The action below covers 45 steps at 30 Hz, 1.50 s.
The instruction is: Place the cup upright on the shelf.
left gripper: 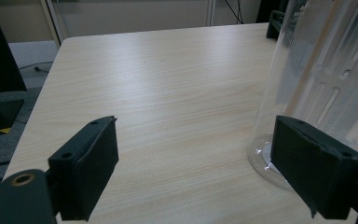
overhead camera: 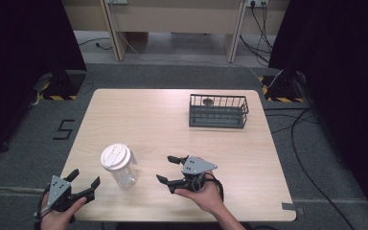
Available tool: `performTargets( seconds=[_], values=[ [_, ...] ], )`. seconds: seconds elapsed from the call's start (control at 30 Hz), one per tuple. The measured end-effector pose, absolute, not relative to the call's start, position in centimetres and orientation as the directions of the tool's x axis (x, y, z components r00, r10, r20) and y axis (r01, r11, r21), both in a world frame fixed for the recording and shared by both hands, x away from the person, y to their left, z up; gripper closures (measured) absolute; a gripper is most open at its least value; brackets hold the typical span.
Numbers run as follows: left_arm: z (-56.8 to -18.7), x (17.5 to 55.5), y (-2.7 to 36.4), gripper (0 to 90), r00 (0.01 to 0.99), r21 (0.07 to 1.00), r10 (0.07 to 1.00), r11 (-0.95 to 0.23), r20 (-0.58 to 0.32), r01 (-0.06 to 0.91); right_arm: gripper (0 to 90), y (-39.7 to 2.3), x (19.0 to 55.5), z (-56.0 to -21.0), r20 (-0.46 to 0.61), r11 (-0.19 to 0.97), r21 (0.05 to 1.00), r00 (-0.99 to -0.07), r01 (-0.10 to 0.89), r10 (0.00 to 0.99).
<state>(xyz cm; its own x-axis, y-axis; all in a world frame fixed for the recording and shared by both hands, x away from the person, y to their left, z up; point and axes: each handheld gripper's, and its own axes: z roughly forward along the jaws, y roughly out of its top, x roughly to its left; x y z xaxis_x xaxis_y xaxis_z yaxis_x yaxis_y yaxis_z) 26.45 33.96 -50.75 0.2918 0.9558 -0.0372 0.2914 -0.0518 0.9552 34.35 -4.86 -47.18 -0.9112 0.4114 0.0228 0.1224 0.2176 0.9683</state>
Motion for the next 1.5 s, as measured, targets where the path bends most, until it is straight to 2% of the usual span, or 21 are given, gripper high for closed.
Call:
performTargets(
  seconds=[0.6, 1.03, 1.3, 1.5],
  values=[
    [-50.7, 26.4, 34.0, 14.8, 0.294, 0.955, 0.955, -0.05, -0.041, 0.293, 31.6, -1.4, 35.1, -47.6, 0.075, 0.19, 0.969, -0.921, 0.158, 0.383],
    [-50.7, 26.4, 34.0, 14.9, 0.295, 0.955, 0.954, -0.046, -0.045, 0.293, 31.3, 0.1, 35.4, -47.8, 0.075, 0.163, 0.976, -0.928, 0.143, 0.364],
    [-50.7, 26.4, 34.0, 14.9, 0.295, 0.956, 0.954, -0.043, -0.047, 0.291, 36.1, 1.1, 35.5, -48.2, 0.086, 0.155, 0.977, -0.932, 0.148, 0.352],
    [-50.7, 26.4, 34.0, 14.9, 0.296, 0.956, 0.954, -0.044, -0.046, 0.29, 35.8, 1.7, 35.6, -48.4, 0.092, 0.157, 0.975, -0.933, 0.155, 0.347]
  ],
)
